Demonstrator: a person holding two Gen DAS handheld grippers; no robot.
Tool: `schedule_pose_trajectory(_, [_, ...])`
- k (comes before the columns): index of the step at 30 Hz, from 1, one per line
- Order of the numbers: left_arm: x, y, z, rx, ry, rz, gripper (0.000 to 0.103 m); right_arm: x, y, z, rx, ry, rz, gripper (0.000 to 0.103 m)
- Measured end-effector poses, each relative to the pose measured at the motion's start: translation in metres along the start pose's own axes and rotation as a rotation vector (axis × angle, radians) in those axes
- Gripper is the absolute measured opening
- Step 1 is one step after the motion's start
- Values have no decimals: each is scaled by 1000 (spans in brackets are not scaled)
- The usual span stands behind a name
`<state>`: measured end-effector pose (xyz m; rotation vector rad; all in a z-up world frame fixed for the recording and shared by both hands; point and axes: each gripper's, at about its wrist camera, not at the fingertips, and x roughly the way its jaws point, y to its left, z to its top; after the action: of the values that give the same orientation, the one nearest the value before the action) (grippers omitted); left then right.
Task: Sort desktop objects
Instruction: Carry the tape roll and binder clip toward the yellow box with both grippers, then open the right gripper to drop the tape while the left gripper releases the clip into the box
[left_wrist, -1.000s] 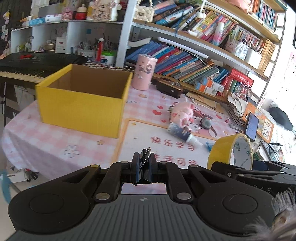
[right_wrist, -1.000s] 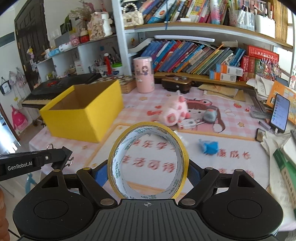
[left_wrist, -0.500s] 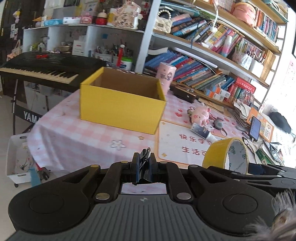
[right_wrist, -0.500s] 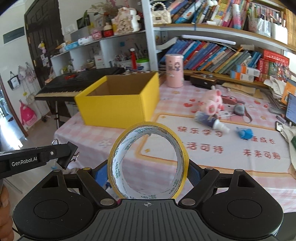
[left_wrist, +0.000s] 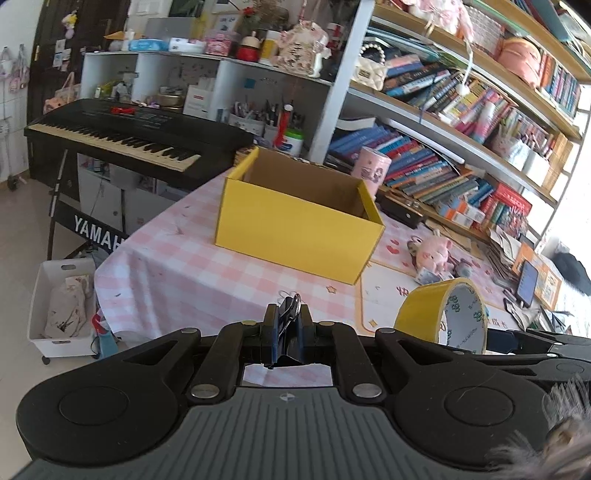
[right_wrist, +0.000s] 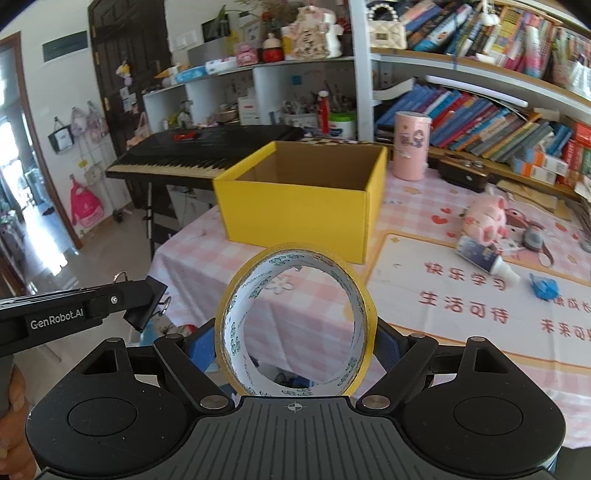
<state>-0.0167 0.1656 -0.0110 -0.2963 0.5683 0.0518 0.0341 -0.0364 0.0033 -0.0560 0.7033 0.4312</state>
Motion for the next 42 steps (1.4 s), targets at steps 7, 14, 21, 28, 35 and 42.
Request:
schedule_pose_trajectory(7, [9, 9, 10, -17, -11, 19, 9, 12, 9, 13, -25, -2, 22, 85])
schedule_pose_trajectory(14, [25, 10, 21, -22, -12, 39, 9, 29, 5, 25, -33, 4, 43, 85])
schedule_pose_trajectory(21, [45, 4, 50, -24, -44, 64, 9, 44, -7, 48, -32, -24, 73, 85])
schedule_pose_trajectory(28, [78, -6, 108, -12, -138, 86, 9, 65, -30, 103, -44, -121, 82, 85])
schedule_pose_trajectory(35, [155, -16, 169, 17, -121, 105, 9, 116, -48, 161, -138, -162, 83, 85])
schedule_pose_trajectory(42, [261, -34, 201, 180, 25, 177, 9, 206, -46, 195, -338, -20, 95, 85])
